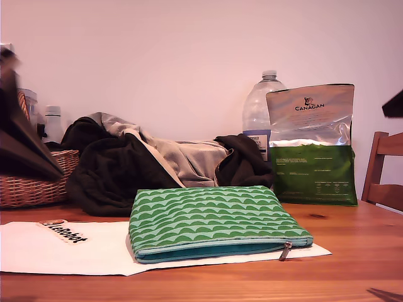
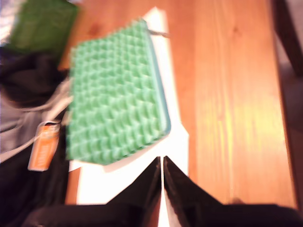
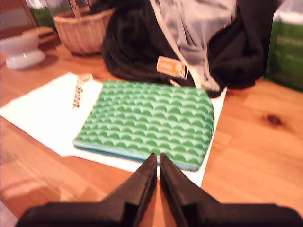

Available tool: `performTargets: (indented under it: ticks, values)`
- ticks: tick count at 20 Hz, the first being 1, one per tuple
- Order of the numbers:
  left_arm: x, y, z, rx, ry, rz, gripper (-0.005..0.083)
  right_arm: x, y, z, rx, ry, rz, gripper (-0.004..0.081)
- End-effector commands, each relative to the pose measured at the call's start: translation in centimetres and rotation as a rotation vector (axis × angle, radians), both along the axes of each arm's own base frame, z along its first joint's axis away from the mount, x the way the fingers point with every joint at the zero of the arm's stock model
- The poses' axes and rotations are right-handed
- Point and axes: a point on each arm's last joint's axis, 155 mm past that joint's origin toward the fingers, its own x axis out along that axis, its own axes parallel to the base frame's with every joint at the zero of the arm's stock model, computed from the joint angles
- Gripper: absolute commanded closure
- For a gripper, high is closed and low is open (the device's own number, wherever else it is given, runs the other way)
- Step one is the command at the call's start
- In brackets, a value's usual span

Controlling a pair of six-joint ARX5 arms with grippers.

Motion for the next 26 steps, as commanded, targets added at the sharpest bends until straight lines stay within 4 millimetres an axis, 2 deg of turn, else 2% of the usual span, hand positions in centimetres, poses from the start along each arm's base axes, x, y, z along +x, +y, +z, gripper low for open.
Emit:
performTargets:
  ticks: [1, 3, 5, 9, 11, 12, 15, 18, 23, 26]
  values:
    - [0.9, -0.3, -0.3, -0.04, 0.032, 0.046, 0.0782, 0.0, 0.1, -0.3, -0.004, 0.006, 0.005, 0.078]
    - [2.8, -0.7, 0.5, -0.15, 0.087, 0.154, 0.0783, 0.0, 0.1, -0.3, -0.006, 0.009, 0.005, 0.078]
    - [4.2, -1.3, 1.5, -0.306, 0.246, 0.291, 0.0783, 0.0, 0.1, -0.3, -0.007, 0.009, 0.005, 0.078]
    - [4.4, -3.5, 1.4, -0.51, 0.64, 0.422, 0.0782, 0.0, 0.1, -0.4, -0.008, 0.011, 0.004, 0.078]
    - [3.9, -4.7, 0.4, -0.554, 0.858, 0.489, 0.078, 0.0, 0.1, -0.4, -0.008, 0.011, 0.005, 0.078]
    - [3.9, -4.9, -0.4, -0.563, 0.952, 0.556, 0.0745, 0.0, 0.1, -0.4, -0.008, 0.011, 0.004, 0.078]
    - [4.2, -4.9, -2.5, -0.591, 1.171, 0.782, 0.0546, 0.0, 0.1, -0.4, -0.008, 0.012, 0.005, 0.078]
    - [4.8, -4.7, -3.6, -0.643, 1.292, 0.939, 0.0447, 0.0, 0.1, -0.4, -0.008, 0.011, 0.005, 0.078]
    - [5.3, -4.8, -6.0, -0.658, 1.375, 1.056, 0.0446, 0.0, 0.1, -0.4, -0.008, 0.011, 0.005, 0.078]
    - [6.2, -5.3, -6.5, -0.694, 1.398, 1.083, 0.0446, 0.0, 0.1, -0.4, -0.008, 0.011, 0.005, 0.078]
